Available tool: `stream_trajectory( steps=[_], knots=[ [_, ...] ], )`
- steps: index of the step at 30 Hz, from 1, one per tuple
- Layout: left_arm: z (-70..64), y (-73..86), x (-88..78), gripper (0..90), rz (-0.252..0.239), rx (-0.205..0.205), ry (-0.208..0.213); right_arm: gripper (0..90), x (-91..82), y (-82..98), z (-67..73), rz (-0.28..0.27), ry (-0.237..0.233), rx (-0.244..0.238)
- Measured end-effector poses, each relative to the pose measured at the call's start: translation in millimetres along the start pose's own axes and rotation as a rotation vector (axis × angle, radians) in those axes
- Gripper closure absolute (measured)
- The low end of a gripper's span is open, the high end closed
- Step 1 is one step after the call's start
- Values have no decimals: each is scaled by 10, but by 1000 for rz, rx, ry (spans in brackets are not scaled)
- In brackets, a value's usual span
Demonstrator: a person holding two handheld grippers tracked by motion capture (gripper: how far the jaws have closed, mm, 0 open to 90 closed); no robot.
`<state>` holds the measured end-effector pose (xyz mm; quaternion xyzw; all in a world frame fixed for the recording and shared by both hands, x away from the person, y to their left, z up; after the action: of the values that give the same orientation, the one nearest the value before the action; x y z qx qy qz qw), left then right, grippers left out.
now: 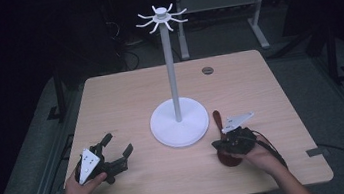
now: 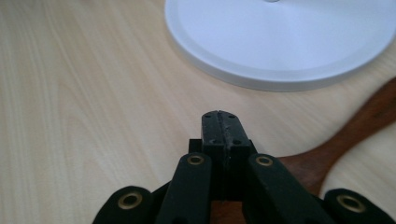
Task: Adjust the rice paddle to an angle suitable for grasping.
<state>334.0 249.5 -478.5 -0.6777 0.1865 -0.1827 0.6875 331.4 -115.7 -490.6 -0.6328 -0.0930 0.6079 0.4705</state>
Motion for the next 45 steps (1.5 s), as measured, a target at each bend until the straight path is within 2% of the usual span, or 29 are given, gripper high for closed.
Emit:
stream_trajectory(
  steps=[9,12,17,21,26,34,45],
  knots=[
    [-1,-1,1,127,-2,-2,0,898,85,108,162,65,-14,-4],
    [0,-1,-1,127,-1,-2,0,898,85,132,179,67,-13,1],
    [0,-1,0,127,-1,-1,0,897,21,189,180,86,15,22],
    [-1,-1,0,127,-1,-2,-1,898,-32,263,150,95,33,36],
    [-1,-1,0,127,0,-1,-2,898,-167,381,51,88,77,65],
    [0,0,0,127,-1,0,-3,898,-348,518,-84,77,122,101],
    [0,-1,-1,127,-2,-4,-5,898,-524,604,-236,57,165,134]
  ],
)
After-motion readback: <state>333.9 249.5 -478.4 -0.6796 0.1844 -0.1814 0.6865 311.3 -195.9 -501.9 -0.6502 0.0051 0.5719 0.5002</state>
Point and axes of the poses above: each handheld gripper's, and its own axes: x roughly forward along the jaws, y roughly out of its underside, z roughly to its left, the point moved 6 cm from there along x, roughly forward along the jaws, and after that the axes turned 5 degrees about -y, right-handed, at the moved point
